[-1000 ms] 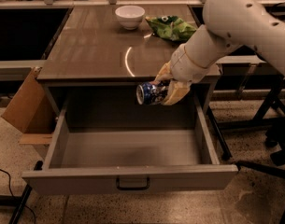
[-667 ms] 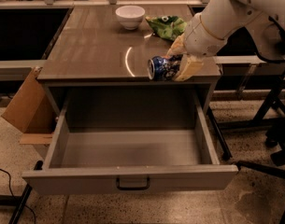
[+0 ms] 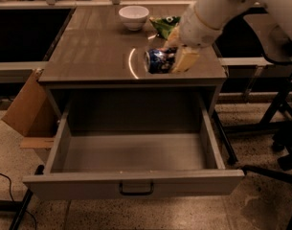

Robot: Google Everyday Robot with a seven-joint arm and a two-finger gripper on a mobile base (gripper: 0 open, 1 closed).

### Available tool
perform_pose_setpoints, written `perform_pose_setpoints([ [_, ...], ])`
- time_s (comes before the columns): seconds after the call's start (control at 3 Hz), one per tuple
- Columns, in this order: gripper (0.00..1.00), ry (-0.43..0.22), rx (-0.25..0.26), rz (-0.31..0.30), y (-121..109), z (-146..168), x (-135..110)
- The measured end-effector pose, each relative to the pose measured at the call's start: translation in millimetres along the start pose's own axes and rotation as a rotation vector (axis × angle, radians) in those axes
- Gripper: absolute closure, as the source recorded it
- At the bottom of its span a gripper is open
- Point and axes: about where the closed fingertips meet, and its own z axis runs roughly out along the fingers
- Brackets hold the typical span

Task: Pick pepsi can from top drawer and place on counter

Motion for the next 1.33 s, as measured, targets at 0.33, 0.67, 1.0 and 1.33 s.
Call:
perform_pose_setpoints([
  [0.33, 1.0, 0.021, 0.017, 0.049, -44.8, 5.1, -16.3],
  [0.67, 1.0, 0.027, 0.031, 0.133, -77.6, 21.7, -28.1],
  [1.0, 1.0, 0.046, 0.056, 0.245, -97.3, 43.2, -29.0],
  [1.33, 1.0, 0.074, 0.074, 0.346, -108.6, 62.5, -24.1],
])
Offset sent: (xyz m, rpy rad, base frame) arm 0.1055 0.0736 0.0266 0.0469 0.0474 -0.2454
